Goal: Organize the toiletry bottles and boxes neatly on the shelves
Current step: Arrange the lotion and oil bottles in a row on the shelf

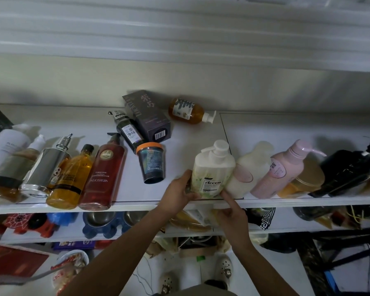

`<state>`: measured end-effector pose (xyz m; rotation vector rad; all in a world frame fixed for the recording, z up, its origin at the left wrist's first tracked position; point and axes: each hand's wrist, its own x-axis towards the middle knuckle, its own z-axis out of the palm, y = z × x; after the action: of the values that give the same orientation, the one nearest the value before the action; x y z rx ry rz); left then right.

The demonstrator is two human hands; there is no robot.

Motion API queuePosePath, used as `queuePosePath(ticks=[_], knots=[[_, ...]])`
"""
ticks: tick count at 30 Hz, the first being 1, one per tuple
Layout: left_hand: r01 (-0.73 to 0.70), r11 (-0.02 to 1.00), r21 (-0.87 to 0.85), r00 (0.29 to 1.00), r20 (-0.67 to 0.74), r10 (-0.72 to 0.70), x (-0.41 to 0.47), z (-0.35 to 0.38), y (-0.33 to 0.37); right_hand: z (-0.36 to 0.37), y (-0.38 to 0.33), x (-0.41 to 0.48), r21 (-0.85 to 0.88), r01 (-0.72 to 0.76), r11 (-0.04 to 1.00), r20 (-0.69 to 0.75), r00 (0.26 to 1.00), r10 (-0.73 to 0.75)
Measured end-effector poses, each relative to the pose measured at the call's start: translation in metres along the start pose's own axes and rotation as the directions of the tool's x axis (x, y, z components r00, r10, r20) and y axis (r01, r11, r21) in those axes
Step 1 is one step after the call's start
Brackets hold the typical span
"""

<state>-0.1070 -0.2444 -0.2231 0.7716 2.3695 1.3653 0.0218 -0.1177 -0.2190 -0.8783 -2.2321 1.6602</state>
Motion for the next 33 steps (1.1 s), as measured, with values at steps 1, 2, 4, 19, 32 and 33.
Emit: queuePosePath(ticks=[1, 2, 4, 19, 32, 33], knots=[[0.001, 1.0, -0.007, 1.0, -0.005, -0.001, 0.001, 0.0, 0.0, 0.0, -0.001, 0.0, -0.006, -0.004, 1.0, 0.004, 1.0, 0.004], [0.003, 1.0, -0.012, 1.0, -0.007, -0.003, 0.001, 0.0, 0.0, 0.0, -0.003, 0.0, -0.014, -0.004, 1.0, 0.007, 1.0, 0.004], [-0.001, 1.0, -0.022, 1.0, -0.013, 0.001, 0.002, 0.0, 0.001, 0.001, -0.006, 0.0, -0.016, -0.014, 1.0, 0.008, 1.0, 0.014], [0.003, 0.99, 0.138, 0.999, -0.048, 0.004, -0.011, 0.001, -0.003, 0.011, -0.003, -0.012, 0.033, 0.007, 0.999, -0.109, 0.994, -0.003], [0.345, 0.831, -0.437, 0.74, -0.418, -0.527, -0.017, -0.072, -0.019, 0.115, -0.058, 0.012, 0.017, 0.144, 0.99, 0.278, 0.95, -0.143], [0.332, 0.735, -0.591, 0.723, -0.342, -0.601, -0.014, -0.075, -0.015, 0.125, -0.063, 0.018, -0.016, 0.18, 0.984, 0.264, 0.95, -0.169]])
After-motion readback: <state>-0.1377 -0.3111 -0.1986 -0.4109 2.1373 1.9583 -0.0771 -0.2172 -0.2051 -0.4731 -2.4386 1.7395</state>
